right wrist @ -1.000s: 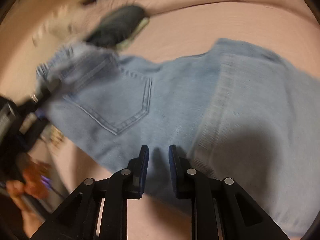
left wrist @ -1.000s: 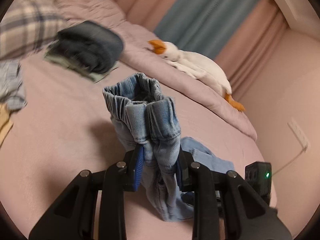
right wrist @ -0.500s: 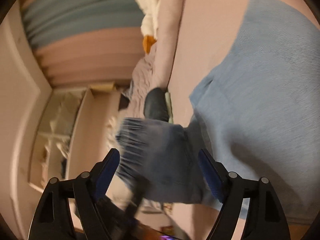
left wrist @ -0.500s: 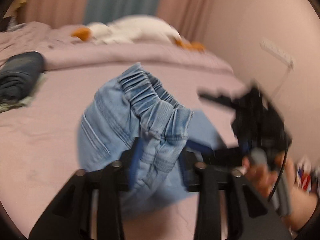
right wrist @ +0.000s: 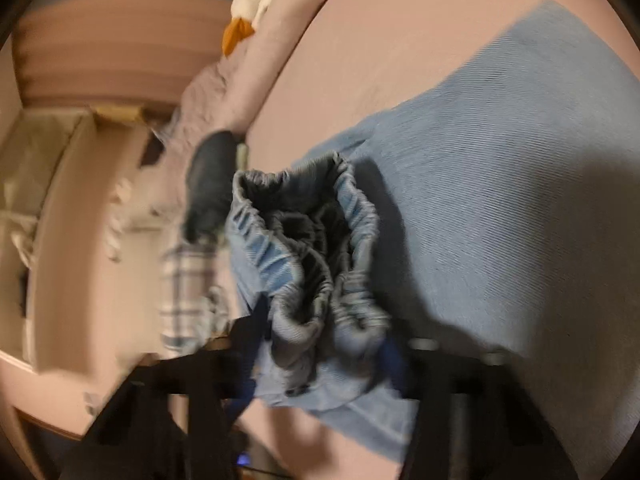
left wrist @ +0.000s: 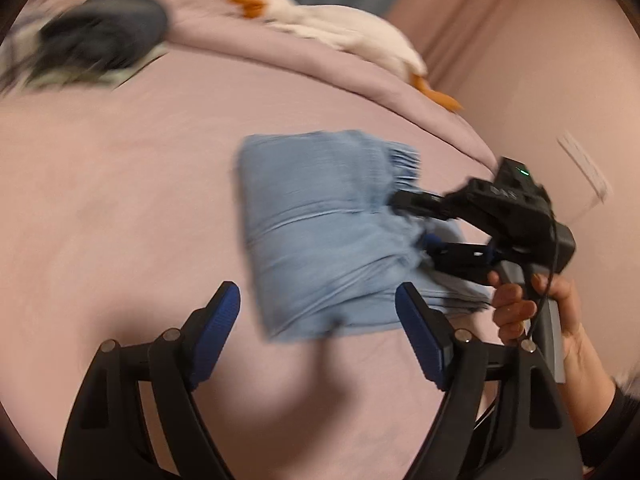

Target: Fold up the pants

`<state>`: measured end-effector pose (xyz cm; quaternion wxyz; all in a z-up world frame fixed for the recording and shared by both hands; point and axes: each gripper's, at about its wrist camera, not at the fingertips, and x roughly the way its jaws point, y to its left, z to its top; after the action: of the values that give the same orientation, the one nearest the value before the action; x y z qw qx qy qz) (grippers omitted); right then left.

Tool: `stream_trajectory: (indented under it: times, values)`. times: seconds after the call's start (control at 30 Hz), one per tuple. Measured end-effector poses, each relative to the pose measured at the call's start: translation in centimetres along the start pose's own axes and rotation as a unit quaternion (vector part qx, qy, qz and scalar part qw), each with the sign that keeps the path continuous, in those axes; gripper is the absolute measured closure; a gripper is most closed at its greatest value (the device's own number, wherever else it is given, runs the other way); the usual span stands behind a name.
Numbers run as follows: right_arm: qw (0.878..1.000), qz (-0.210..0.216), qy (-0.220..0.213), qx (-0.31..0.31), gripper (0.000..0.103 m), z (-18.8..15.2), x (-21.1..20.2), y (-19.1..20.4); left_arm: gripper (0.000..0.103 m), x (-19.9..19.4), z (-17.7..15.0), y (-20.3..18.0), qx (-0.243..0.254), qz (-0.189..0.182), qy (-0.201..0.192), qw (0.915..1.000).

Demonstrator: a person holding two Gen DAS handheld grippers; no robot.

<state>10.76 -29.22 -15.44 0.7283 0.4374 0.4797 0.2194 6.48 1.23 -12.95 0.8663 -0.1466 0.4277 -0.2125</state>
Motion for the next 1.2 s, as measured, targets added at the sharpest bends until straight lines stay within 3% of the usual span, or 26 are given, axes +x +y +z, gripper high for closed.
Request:
stream_trajectory:
  times: [0.13,0.3,0.43,0.6,0.7,0.87,0.97,1.03,1.07,1.1,1.13,1.2]
  values:
    - [0.998,-0.027,-0.026,-0.055,0.07,0.2,-1.0,2.4,0.023,-1.6,-0.2,2.1,-0.034,0.016,-0.005,0.9993]
    - [0.989,-0.026,-0.102,-0.101,0.071,0.8,-6.6,5.4,0.023,-2.8,-0.2,2.0,-0.034,0.016,-0.015,0.9992]
    - [0.983,-0.051,-0.144,-0.104,0.071,0.2,-10.8,4.2,0.023,-1.8,0.1,1.6,-0.023,0.01,-0.007,0.9997]
    - [0.982,-0.125,-0.133,-0.054,0.071,-0.9,-10.4,-1.0,0.023,0.6,0.9,-0.4,-0.003,0.004,0.018,0.9998]
    - [0.982,-0.125,-0.139,-0.012,0.071,-1.7,-9.9,-4.3,0.023,2.0,2.2,-2.1,0.017,0.001,0.027,0.9995]
    - [0.982,-0.131,-0.133,-0.016,0.067,-1.2,-9.5,-5.2,0.023,5.6,4.9,-4.6,0.045,0.01,0.048,0.9978]
    - [0.979,-0.15,-0.133,-0.039,0.056,-1.5,-11.6,-4.0,0.023,6.9,5.7,-5.1,0.044,0.016,0.051,0.9976]
    - [0.965,-0.194,-0.149,-0.097,0.056,-2.2,-13.2,-1.3,0.023,7.2,6.2,-5.5,0.05,0.009,0.041,0.9979]
    - [0.952,-0.225,-0.163,-0.13,0.056,-2.5,-13.8,-0.2,0.023,7.3,6.5,-5.9,0.055,0.012,0.039,0.9977]
    - [0.931,-0.262,-0.184,-0.178,0.056,-2.7,-14.1,1.8,0.024,7.8,6.9,-6.4,0.064,0.013,0.04,0.9971]
    - [0.923,-0.267,-0.191,-0.202,0.056,-2.6,-14.1,2.8,0.025,8.2,7.1,-6.8,0.07,0.014,0.04,0.9966]
    - [0.922,-0.242,-0.183,-0.24,0.056,-1.9,-13.3,4.8,0.025,9.0,7.6,-7.8,0.082,0.012,0.041,0.9957]
